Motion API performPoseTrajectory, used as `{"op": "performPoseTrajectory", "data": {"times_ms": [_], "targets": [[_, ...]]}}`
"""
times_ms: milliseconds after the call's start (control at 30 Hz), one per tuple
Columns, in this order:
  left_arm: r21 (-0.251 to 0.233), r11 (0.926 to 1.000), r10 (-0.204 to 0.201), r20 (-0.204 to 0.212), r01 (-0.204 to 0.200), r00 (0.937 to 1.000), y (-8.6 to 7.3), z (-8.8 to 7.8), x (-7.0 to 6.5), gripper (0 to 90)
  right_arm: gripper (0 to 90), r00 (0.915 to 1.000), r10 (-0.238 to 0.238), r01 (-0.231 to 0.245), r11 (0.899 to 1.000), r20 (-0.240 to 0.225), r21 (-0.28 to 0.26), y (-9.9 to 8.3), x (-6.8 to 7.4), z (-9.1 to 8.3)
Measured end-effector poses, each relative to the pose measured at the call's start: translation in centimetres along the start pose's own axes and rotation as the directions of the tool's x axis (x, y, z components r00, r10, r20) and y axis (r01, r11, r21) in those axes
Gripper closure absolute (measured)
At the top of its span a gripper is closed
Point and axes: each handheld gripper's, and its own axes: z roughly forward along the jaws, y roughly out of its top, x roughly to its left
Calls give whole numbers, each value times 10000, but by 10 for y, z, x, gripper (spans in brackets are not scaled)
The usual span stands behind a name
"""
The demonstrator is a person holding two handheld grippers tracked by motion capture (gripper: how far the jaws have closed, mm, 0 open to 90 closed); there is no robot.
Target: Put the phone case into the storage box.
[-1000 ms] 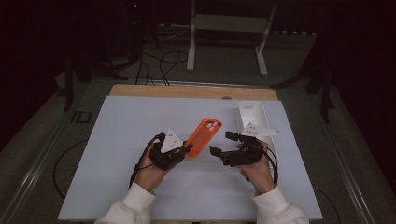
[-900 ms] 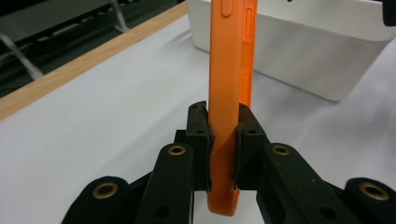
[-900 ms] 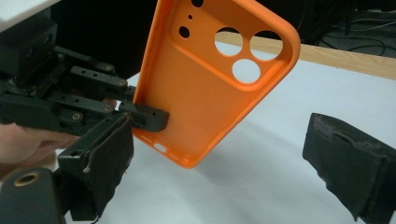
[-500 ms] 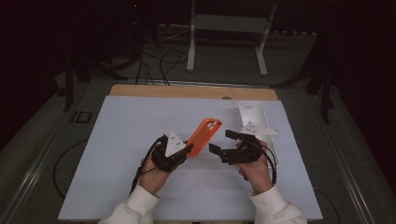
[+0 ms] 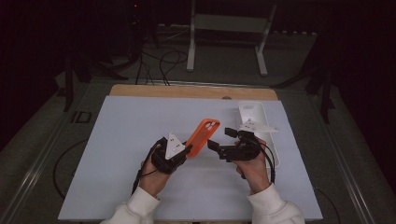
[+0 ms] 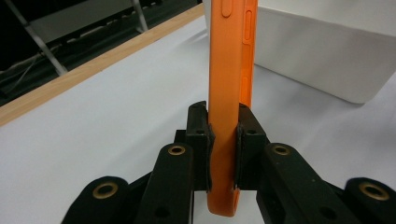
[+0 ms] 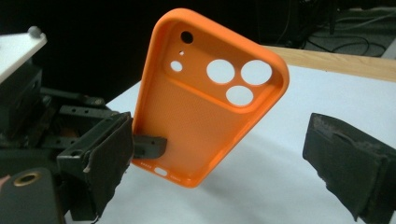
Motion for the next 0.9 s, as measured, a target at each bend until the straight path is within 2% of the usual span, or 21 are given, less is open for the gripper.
{"op": "performPoseTrajectory", "data": {"times_ms": [233, 467, 833, 900], "targets": [[-71, 9999, -87, -174, 85, 9998, -4, 0, -3, 800, 86, 9997, 244, -245, 9996, -51, -124, 3, 4, 3], [-171, 9999, 10, -326, -16, 9995, -6, 0, -9, 800, 81, 9988, 482, -483, 9985, -72, -258, 4, 7, 8], [-324, 9995, -52, -456, 37, 9989, -8, 1, -15, 800, 80, 9908, 1348, -1343, 9903, 98, -348, 5, 5, 17], [-354, 9994, -31, -460, 15, 9989, -9, 2, -16, 800, 80, 9879, 1551, -1553, 9872, -74, -363, 4, 4, 18]]}}
